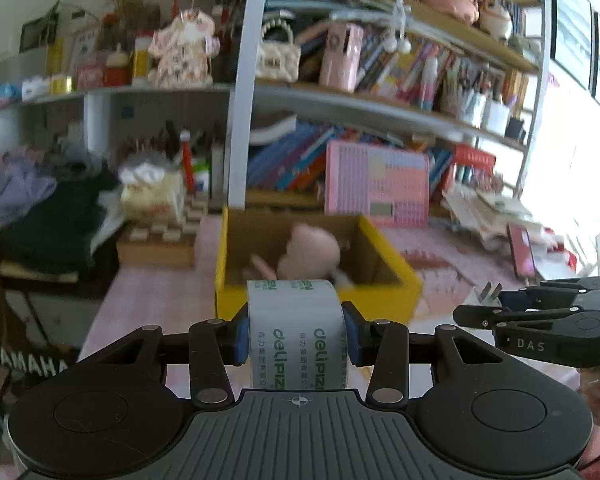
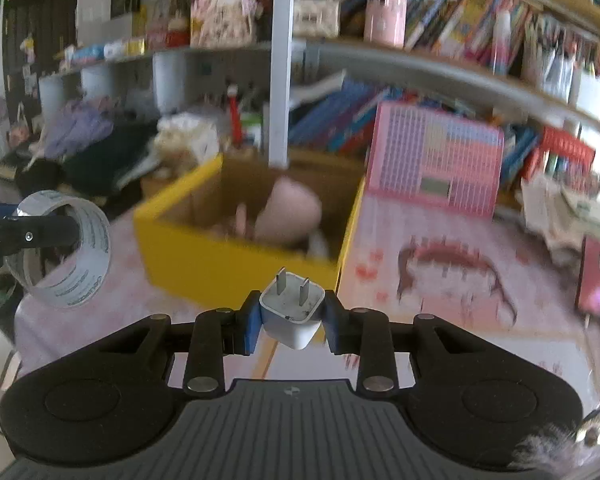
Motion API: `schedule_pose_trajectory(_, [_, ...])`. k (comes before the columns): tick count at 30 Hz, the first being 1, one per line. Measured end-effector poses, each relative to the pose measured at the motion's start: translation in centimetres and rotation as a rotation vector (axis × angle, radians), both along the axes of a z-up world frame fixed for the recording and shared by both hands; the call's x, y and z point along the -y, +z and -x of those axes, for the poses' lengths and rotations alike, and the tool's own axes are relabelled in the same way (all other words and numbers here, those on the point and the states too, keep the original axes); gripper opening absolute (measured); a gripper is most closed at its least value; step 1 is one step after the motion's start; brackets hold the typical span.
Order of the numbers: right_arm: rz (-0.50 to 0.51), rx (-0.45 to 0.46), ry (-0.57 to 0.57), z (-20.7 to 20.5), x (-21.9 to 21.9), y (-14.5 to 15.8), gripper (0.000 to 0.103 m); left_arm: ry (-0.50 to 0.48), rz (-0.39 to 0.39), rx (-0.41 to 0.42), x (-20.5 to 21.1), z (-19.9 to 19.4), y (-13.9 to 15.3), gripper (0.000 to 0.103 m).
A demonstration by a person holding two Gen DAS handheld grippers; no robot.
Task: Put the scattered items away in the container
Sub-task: 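Carry the tape roll in the left gripper while the right gripper carries the plug adapter to the box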
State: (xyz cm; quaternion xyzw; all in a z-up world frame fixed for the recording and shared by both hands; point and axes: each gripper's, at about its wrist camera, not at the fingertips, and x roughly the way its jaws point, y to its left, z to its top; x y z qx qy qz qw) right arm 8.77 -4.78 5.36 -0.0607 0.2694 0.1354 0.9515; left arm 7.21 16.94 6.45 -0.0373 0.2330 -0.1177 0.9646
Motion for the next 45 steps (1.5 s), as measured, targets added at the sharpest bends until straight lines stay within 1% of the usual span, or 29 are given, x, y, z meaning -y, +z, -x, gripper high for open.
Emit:
schedule_pose_trajectory(4, [0.01, 0.064, 0.015, -2.8, -0.1, 1.5, 0.03, -0.003, -0.014, 0.044, 0.6, -2.7, 1.5, 0.042])
schedule_pose_trajectory(7, [0.0, 0.07, 0.026, -5.1, -0.3, 1.8, 0.03, -0.001, -0.018, 0.065, 1.3, -4.8, 2.1, 0.042])
schedule_pose_trajectory(10, [0.016, 0.072, 0.056, -7.8, -1.0, 1.6, 0.03, -0.001, -0.025, 0.059, 2.2, -7.4, 1.9, 0.042])
schedule_pose_trajectory(12, [0.038, 0.062, 0.077, -9.9, -1.6, 1.1, 0.03, -0.001, -0.03, 0.036, 2.8, -9.5, 1.4, 0.042])
schedule_pose_trajectory(16, [0.083, 0.011, 0.116, -13.7, -2.1, -0.6, 0.03, -0.008, -0.052, -0.04, 4.3, -13.3, -0.1, 0.042])
schedule_pose_trajectory(20, [0.095, -0.031, 0.143, -16.2, -1.8, -2.4, 0.03, 0.001, -0.112, -0.105, 5.7, -15.9, -2.0, 0.042])
schedule_pose_trajectory(23, [0.098, -0.047, 0.164, -17.6, -1.5, -3.2, 0.03, 0.007, -0.134, -0.157, 6.3, -17.4, -3.3, 0.042])
schedule_pose_trajectory(32, [0.166, -0.15, 0.262, -21.3, -1.9, -5.5, 0.03, 0.01, -0.195, -0.259, 8.4, -20.4, -5.9, 0.043])
schedule_pose_trajectory(35, [0.202, -0.168, 0.302, -22.3, -2.3, -5.9, 0.03, 0.021, -0.205, -0.285, 8.4, -21.0, -6.5, 0.043])
schedule_pose_trajectory(39, [0.232, -0.178, 0.343, -23.6, -2.6, -6.3, 0.03, 0.034, -0.215, -0.292, 8.5, -21.6, -6.7, 0.045])
schedule_pose_trajectory(42, [0.239, -0.178, 0.367, -24.4, -2.5, -6.4, 0.03, 0.049, -0.212, -0.273, 8.5, -21.7, -6.5, 0.05])
schedule_pose_trajectory(44, [0.231, -0.179, 0.373, -24.7, -2.3, -6.5, 0.03, 0.061, -0.202, -0.258, 8.3, -21.6, -6.1, 0.059])
schedule_pose_trajectory(45, [0.223, -0.178, 0.373, -24.9, -2.1, -6.5, 0.03, 0.065, -0.197, -0.249, 8.3, -21.6, -5.9, 0.062])
